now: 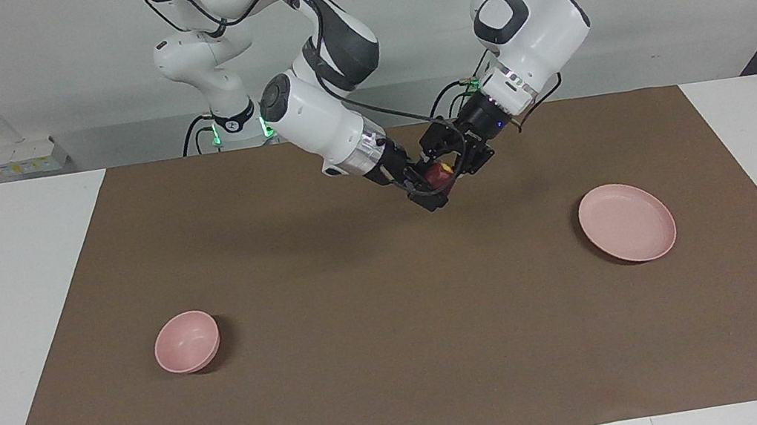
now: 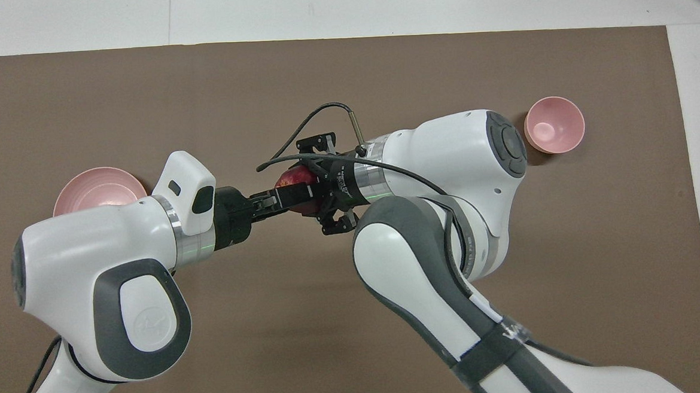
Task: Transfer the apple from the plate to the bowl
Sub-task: 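Close the right gripper on the apple held by the left gripper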
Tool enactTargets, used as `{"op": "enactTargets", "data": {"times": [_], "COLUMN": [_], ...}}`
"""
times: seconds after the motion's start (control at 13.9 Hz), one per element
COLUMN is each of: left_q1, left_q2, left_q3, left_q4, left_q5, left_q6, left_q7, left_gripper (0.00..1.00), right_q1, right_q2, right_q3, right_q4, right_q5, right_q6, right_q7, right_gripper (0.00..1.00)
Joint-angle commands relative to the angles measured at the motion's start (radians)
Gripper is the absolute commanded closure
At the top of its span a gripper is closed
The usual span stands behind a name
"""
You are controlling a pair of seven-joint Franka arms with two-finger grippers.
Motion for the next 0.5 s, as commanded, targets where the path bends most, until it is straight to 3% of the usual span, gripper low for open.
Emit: {"op": "enactTargets", "data": {"times": [0.0, 0.07, 0.14, 0.22, 0.29, 0.43], "left_q1": [-0.003, -0.003, -0.002, -0.002, -0.002, 0.0], "left_q2": [-0.02, -0.019, -0.019, -0.017, -0.014, -0.014], "left_q3": [0.007, 0.007, 0.007, 0.01, 0.013, 0.016], "left_q4": [-0.006, -0.006, -0.003, 0.0, 0.003, 0.006], "left_q5": [-0.018, -0.018, -0.018, -0.012, -0.004, 0.002], "left_q6": [-0.017, -0.02, -0.035, -0.057, -0.062, -0.063], "left_q7": [-0.016, -0.016, -0.016, -0.022, -0.019, -0.018], "left_gripper": [1.0, 0.96, 0.65, 0.18, 0.0, 0.0], "right_q1": [-0.005, -0.005, -0.005, -0.005, -0.005, -0.005], "right_q2": [-0.011, -0.011, -0.011, -0.011, -0.011, -0.011], "right_q3": [0.002, 0.002, 0.002, 0.002, 0.002, 0.002], "right_q4": [0.001, 0.001, 0.001, 0.001, 0.001, 0.001], "right_q5": [-0.002, -0.002, -0.003, -0.003, -0.003, -0.003], "right_q6": [-0.008, -0.008, -0.006, -0.008, -0.006, -0.006], "right_q7": [-0.027, -0.025, -0.025, -0.027, -0.027, -0.024], "right_gripper": [1.0, 1.0, 1.0, 1.0, 1.0, 1.0]}}
